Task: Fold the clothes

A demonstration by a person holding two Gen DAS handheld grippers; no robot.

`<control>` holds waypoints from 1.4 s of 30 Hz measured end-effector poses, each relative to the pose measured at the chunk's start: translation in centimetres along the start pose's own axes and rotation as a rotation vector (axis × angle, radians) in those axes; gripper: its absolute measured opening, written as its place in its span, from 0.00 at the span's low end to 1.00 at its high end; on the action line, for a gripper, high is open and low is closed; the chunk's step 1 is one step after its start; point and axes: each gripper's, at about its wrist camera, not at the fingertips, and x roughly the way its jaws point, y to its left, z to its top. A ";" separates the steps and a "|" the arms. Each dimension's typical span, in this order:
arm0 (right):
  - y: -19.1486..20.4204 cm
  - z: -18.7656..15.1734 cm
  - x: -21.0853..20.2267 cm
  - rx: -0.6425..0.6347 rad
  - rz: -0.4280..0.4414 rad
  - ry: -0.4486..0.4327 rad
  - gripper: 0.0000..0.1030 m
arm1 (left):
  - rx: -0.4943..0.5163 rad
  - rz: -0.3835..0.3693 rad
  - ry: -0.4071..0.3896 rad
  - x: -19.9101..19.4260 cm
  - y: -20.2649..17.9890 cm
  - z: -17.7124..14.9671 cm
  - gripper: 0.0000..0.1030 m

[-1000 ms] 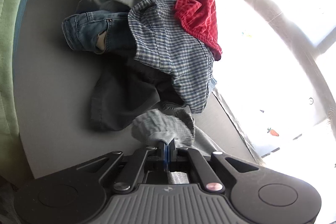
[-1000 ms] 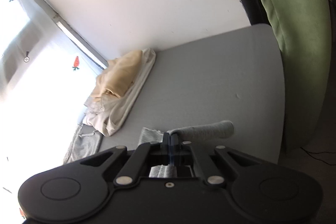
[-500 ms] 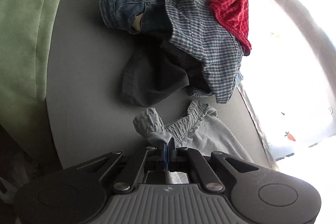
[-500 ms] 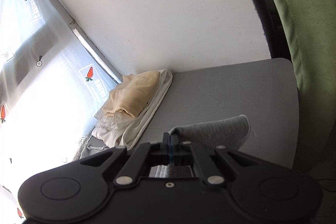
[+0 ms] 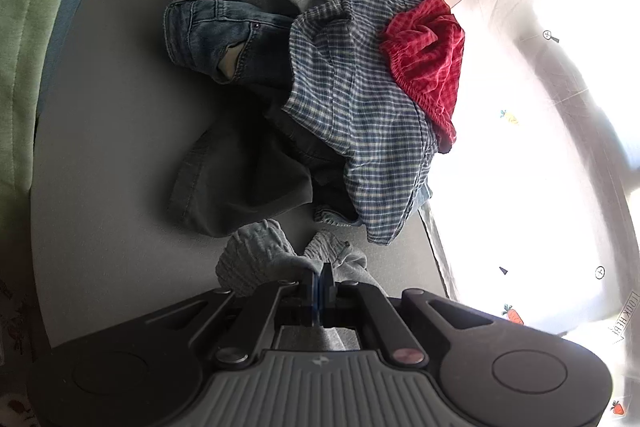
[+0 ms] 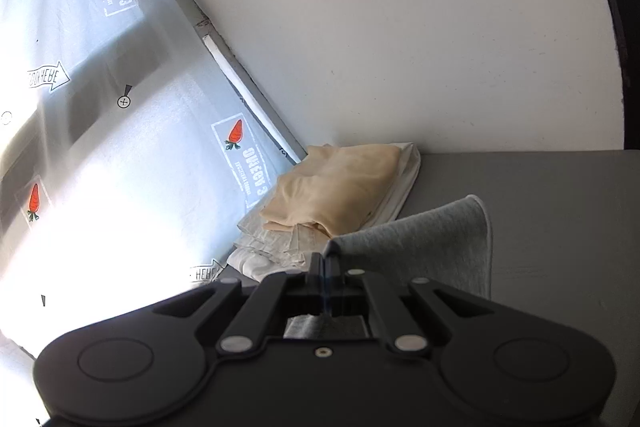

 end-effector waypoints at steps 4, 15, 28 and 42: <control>3.2 0.9 2.2 -0.054 0.030 -0.022 0.01 | 0.017 -0.007 -0.013 1.4 -1.8 0.4 0.00; 12.5 0.2 10.0 -0.280 0.031 -0.059 0.01 | 0.040 0.051 -0.053 7.5 -5.6 0.8 0.00; 16.0 -5.7 21.5 -0.373 -0.066 0.196 0.05 | 0.092 0.253 -0.030 14.6 -7.2 -0.1 0.00; 12.0 -14.9 20.7 -0.217 -0.148 0.464 0.25 | 0.093 0.241 -0.013 13.6 -6.7 -0.2 0.00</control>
